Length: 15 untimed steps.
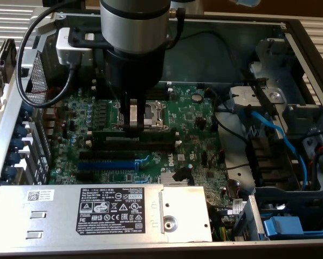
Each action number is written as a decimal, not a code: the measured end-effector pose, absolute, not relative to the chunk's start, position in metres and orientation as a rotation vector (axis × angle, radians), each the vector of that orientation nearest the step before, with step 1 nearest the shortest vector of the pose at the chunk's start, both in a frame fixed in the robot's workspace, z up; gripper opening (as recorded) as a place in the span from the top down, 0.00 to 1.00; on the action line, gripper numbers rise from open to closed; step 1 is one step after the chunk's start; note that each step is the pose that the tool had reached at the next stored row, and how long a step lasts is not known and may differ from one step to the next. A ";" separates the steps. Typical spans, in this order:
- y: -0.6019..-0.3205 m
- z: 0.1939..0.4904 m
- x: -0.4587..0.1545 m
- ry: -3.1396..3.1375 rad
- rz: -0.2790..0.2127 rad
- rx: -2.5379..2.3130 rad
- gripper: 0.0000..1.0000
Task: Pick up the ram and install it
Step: 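Insert the ram into the slot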
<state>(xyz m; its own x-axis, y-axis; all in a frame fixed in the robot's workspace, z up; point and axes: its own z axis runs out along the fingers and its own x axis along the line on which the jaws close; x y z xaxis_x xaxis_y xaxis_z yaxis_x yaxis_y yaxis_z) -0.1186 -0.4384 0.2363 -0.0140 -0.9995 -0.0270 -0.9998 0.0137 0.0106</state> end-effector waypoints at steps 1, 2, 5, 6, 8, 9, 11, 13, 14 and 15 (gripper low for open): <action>-0.438 0.236 -0.119 2.228 0.042 -2.197 0.88; -0.438 0.236 -0.119 2.228 0.041 -2.197 0.88; -0.438 0.236 -0.119 2.228 0.041 -2.198 0.88; -0.438 0.236 -0.119 2.228 0.042 -2.197 0.88; -0.438 0.236 -0.119 2.228 0.042 -2.198 0.88; -0.438 0.236 -0.119 2.229 0.042 -2.198 0.88; -0.438 0.236 -0.119 2.229 0.042 -2.198 0.88; -0.438 0.236 -0.119 2.229 0.042 -2.198 0.88; -0.438 0.236 -0.119 2.229 0.042 -2.198 0.88; -0.438 0.236 -0.119 2.229 0.042 -2.198 0.88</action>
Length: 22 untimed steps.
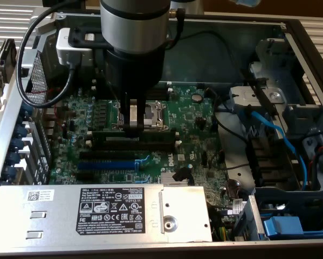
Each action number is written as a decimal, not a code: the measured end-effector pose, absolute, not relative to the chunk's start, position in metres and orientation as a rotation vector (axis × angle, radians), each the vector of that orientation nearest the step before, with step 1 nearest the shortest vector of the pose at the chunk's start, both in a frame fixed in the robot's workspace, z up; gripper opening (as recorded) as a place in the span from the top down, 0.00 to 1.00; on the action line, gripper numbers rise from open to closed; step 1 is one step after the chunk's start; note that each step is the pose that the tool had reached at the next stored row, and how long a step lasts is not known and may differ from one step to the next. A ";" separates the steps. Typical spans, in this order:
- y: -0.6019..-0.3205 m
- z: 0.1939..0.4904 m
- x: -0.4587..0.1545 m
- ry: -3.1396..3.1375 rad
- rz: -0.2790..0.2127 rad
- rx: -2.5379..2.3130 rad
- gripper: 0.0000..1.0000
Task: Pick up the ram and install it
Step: 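Insert the ram into the slot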
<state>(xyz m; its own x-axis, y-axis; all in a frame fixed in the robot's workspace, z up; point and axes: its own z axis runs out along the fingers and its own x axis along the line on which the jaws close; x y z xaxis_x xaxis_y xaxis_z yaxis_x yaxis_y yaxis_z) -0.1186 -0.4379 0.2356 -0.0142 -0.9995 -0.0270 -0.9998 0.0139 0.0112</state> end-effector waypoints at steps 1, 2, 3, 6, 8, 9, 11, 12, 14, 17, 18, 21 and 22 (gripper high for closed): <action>-0.438 0.236 -0.119 2.229 0.042 -2.198 0.88; -0.438 0.236 -0.119 2.228 0.042 -2.198 0.88; -0.438 0.236 -0.119 2.228 0.042 -2.198 0.88; -0.438 0.236 -0.119 2.229 0.042 -2.198 0.88; -0.438 0.236 -0.119 2.229 0.042 -2.198 0.88; -0.438 0.236 -0.119 2.229 0.042 -2.198 0.88; -0.438 0.236 -0.119 2.229 0.042 -2.197 0.88; -0.438 0.236 -0.119 2.229 0.042 -2.197 0.88; -0.438 0.236 -0.119 2.231 0.042 -2.195 0.88; -0.438 0.236 -0.119 2.235 0.042 -2.191 0.88; -0.438 0.236 -0.119 2.235 0.042 -2.191 0.88; -0.438 0.236 -0.119 2.236 0.042 -2.190 0.88; -0.438 0.236 -0.119 2.236 0.042 -2.190 0.88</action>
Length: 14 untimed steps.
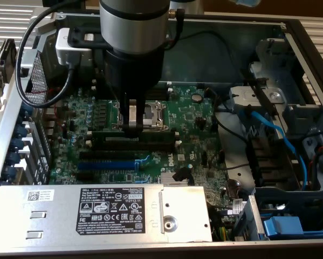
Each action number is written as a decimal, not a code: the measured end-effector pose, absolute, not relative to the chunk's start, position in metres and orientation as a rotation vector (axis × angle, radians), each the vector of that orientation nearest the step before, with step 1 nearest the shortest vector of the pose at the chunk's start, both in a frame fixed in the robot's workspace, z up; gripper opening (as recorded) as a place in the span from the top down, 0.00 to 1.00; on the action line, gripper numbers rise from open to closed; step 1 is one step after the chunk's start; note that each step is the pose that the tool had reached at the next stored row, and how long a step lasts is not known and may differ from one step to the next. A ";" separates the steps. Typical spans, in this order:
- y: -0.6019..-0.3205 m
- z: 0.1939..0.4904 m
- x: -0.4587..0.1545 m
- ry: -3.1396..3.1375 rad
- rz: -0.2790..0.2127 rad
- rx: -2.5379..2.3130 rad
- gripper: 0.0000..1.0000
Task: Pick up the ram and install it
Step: 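Insert the ram into the slot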
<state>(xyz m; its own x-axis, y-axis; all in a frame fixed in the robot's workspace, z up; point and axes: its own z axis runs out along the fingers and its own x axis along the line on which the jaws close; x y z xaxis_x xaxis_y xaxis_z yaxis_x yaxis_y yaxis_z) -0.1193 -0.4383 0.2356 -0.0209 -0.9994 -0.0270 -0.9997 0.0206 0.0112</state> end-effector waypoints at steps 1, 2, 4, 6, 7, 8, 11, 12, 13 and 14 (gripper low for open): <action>-0.438 0.236 -0.119 2.236 0.042 -2.190 0.88; -0.438 0.236 -0.119 2.236 0.042 -2.190 0.88; -0.438 0.236 -0.119 2.236 0.042 -2.190 0.88; -0.438 0.235 -0.119 2.236 0.042 -2.190 0.88; -0.438 0.235 -0.119 2.236 0.042 -2.190 0.88; -0.438 0.235 -0.119 2.236 0.042 -2.190 0.88; -0.438 0.234 -0.119 2.236 0.042 -2.190 0.88; -0.438 0.234 -0.119 2.236 0.042 -2.190 0.88; -0.438 0.234 -0.119 2.236 0.042 -2.190 0.88; -0.438 0.234 -0.119 2.236 0.042 -2.190 0.88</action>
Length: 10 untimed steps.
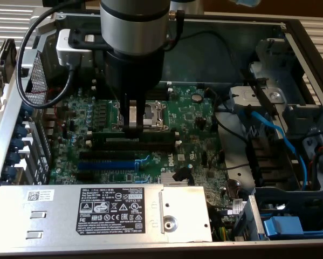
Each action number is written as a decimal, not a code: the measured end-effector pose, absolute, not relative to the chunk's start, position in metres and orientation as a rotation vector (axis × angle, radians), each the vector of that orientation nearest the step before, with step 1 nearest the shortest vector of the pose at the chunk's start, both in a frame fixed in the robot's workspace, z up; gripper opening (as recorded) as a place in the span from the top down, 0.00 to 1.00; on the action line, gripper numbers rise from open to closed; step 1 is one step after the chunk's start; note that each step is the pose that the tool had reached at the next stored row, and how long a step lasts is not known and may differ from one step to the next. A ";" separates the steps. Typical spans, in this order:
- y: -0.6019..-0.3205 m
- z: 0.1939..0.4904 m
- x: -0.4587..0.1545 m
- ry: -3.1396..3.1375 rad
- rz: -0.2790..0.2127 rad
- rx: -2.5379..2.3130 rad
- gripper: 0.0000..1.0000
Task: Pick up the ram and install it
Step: 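Insert the ram into the slot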
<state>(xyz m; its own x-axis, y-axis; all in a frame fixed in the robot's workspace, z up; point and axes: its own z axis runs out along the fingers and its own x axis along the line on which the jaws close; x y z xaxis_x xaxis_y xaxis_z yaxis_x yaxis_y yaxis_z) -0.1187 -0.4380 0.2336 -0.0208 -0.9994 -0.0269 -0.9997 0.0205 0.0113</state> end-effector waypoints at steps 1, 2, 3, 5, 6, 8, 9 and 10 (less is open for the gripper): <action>-0.438 0.234 -0.119 2.236 0.042 -2.190 0.88; -0.438 0.234 -0.119 2.236 0.042 -2.190 0.88; -0.438 0.234 -0.119 2.236 0.042 -2.190 0.88; -0.438 0.234 -0.119 2.236 0.042 -2.190 0.88; -0.438 0.234 -0.119 2.236 0.042 -2.190 0.88; -0.438 0.233 -0.120 2.236 0.042 -2.190 0.88; -0.438 0.234 -0.120 2.236 0.042 -2.190 0.88; -0.438 0.234 -0.120 2.236 0.042 -2.190 0.88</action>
